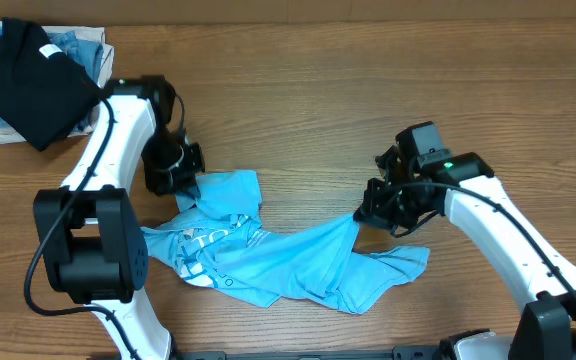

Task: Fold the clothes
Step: 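Lift the light-blue T-shirt with both grippers and stretch it upward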

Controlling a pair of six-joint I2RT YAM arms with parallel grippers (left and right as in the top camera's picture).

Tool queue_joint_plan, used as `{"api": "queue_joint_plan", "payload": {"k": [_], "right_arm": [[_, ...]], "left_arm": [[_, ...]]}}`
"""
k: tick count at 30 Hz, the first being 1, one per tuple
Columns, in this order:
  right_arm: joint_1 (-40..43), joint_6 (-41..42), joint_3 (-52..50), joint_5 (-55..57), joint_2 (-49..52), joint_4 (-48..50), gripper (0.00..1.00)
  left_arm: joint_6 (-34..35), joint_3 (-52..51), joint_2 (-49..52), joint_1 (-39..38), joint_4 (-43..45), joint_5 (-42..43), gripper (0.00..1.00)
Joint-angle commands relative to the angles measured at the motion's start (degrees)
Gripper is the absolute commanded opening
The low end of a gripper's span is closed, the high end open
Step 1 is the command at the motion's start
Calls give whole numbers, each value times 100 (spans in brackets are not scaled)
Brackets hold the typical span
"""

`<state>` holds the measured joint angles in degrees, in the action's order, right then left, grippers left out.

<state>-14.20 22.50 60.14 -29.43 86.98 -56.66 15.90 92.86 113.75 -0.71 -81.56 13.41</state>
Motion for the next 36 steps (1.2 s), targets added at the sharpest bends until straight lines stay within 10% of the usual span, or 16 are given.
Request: {"api": "queue_joint_plan", "payload": {"k": [1, 21, 36], "right_arm": [[278, 46, 809, 221, 2, -190, 4], [1054, 46, 6354, 1860, -122, -3523, 4], [1054, 46, 7042, 1932, -313, -3425, 4]], "left_arm": [[-55, 815, -369, 4, -179, -201, 4], [240, 4306, -2378, 4, -1523, -575, 4], [378, 4299, -2802, 4, -1421, -658, 4]]}}
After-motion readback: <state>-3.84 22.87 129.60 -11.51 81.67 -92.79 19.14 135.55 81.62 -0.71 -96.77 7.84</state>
